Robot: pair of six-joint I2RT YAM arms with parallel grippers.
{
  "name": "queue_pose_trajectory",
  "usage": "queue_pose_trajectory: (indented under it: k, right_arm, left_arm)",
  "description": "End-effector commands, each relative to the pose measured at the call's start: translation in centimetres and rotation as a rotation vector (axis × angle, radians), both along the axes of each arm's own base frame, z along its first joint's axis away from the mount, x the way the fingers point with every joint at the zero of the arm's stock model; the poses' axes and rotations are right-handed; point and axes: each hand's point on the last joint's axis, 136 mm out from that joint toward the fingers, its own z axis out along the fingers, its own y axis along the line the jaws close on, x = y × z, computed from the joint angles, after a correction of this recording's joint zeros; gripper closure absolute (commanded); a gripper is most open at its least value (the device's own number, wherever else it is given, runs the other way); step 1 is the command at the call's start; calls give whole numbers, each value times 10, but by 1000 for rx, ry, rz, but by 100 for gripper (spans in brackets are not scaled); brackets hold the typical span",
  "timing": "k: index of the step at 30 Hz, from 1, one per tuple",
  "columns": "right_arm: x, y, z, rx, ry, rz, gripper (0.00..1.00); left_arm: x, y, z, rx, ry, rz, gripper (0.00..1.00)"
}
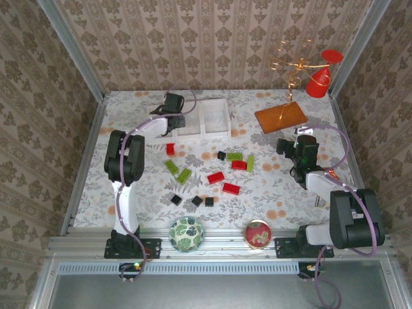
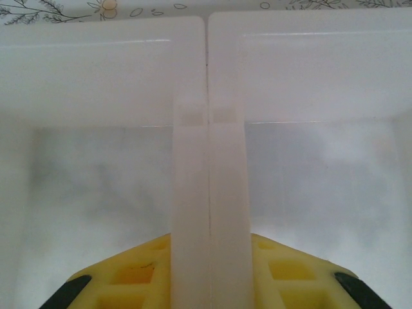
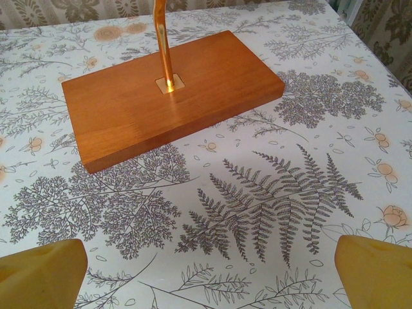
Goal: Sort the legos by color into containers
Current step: Move the container to the top-center of the table.
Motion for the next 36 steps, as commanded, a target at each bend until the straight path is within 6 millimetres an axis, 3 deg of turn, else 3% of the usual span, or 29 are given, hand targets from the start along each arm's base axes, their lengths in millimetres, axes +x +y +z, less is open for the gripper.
queue_pose_trajectory:
  k: [1,5,7,9,18,30,36]
  right_arm:
    - [3,-3,16,5,-49,-29,0]
    - [2,-4,16,3,-47,-31,0]
    - [2,-4,16,4,-50,-31,0]
    - [2,-4,16,3,-48,-31,0]
    - [2,-3,18,4,-52,-31,0]
    - [2,-3,19,6,-54,-30,0]
    - [2,-3,19,5,-54,-31,0]
  left_arm:
    - [-12,-20,-6,-37,42,-8,78]
    - [-10,-43,-4,-41,39,-42,78]
    - [-6,-45,-6,-42,45,-38,78]
    - [-10,-65,-7,-43,52,-67,78]
    - [-11,-97,-7,-46,51,-79,76]
    - [-10,-122,-6,-53,49,-107,74]
    - [-11,-124,-4,-58,51,-108,68]
